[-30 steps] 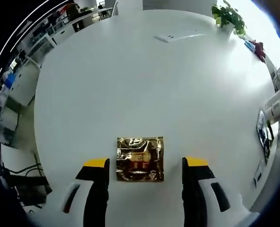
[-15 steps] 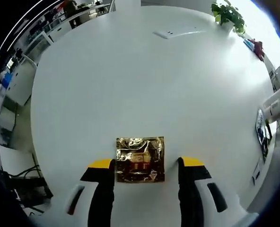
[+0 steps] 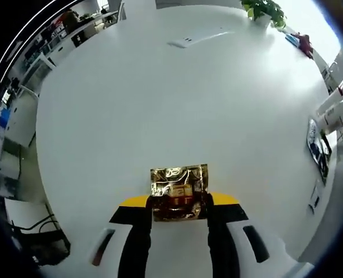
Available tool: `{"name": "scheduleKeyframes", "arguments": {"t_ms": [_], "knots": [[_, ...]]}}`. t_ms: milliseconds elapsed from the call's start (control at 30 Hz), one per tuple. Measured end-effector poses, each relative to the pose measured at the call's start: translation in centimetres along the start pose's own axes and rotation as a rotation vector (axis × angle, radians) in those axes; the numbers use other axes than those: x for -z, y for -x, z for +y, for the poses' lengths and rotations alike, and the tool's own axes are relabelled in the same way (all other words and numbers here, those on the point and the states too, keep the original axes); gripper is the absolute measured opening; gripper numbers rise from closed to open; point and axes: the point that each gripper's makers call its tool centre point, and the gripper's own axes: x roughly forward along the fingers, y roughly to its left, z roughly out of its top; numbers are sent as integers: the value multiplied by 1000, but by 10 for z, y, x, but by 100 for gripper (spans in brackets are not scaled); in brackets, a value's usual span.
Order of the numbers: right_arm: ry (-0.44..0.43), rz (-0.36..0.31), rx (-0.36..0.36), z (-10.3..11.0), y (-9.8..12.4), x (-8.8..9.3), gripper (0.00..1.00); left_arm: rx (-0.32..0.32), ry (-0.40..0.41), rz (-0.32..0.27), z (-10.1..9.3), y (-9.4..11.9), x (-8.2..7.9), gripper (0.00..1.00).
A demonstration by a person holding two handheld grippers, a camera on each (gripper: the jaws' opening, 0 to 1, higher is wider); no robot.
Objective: Arrange the skincare products in the storage area until every visible bottle or jar stands upright without overlapping.
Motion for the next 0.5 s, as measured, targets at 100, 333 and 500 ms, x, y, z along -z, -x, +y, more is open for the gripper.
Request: {"name": "scheduleKeyframes", "arguments": {"t_ms": [100, 333, 500], "knots": [[3, -5, 0, 0, 0, -1, 99, 6, -37, -20, -14, 10, -7, 39], [7, -26, 3, 0, 1, -4, 99, 50, -202, -40, -51, 27, -17, 38], [14, -38, 1, 1, 2, -6, 99, 86, -326, -32, -66, 26, -14, 37]]}}
